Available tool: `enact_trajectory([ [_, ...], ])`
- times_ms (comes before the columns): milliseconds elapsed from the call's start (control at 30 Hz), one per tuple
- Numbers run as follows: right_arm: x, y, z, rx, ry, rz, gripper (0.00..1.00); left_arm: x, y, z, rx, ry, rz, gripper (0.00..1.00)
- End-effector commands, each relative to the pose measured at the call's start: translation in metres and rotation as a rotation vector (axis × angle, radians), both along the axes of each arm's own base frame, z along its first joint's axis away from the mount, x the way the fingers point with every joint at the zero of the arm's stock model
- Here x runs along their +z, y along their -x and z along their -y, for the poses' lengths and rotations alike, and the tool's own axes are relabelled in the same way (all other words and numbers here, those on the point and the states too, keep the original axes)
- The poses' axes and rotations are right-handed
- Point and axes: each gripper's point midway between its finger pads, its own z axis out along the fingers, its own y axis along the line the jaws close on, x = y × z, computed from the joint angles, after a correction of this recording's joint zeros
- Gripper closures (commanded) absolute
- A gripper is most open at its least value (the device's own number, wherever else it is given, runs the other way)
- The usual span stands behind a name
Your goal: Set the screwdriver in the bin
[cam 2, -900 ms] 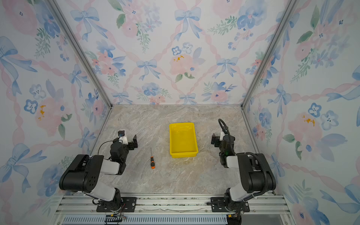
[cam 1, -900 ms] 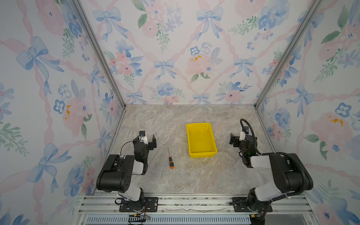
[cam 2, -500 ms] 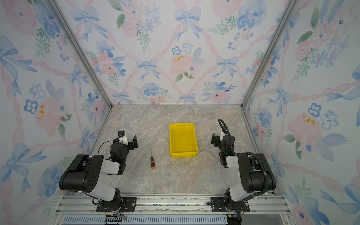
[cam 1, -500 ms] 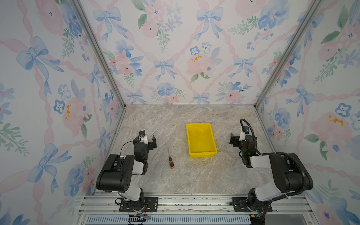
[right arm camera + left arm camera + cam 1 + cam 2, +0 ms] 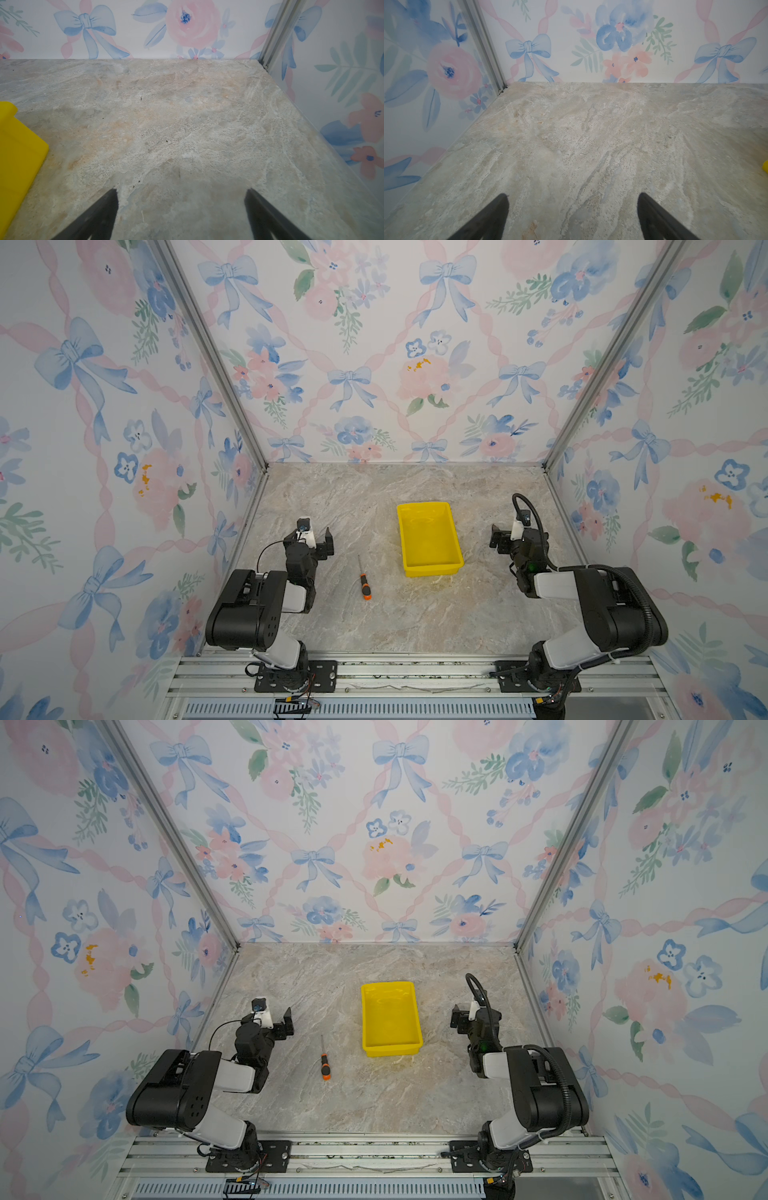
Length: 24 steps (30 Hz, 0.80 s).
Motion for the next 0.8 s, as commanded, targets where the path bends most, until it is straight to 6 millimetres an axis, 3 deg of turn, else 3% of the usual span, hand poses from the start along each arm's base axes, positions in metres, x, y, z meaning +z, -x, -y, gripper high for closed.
enact_trajectory([
  [0,0.005,0.000,0.001,-0.003,0.017,0.021,0.03,0.003,0.000,-0.001,-0.001,-0.019,0.014,0.03],
  [500,0.033,0.020,-0.007,0.048,0.010,0.091,0.03,0.029,0.013,-0.011,0.062,-0.007,0.064,0.03],
  [767,0.036,0.025,-0.005,0.040,0.016,0.097,0.03,0.021,0.022,-0.014,0.082,0.012,0.000,0.03],
])
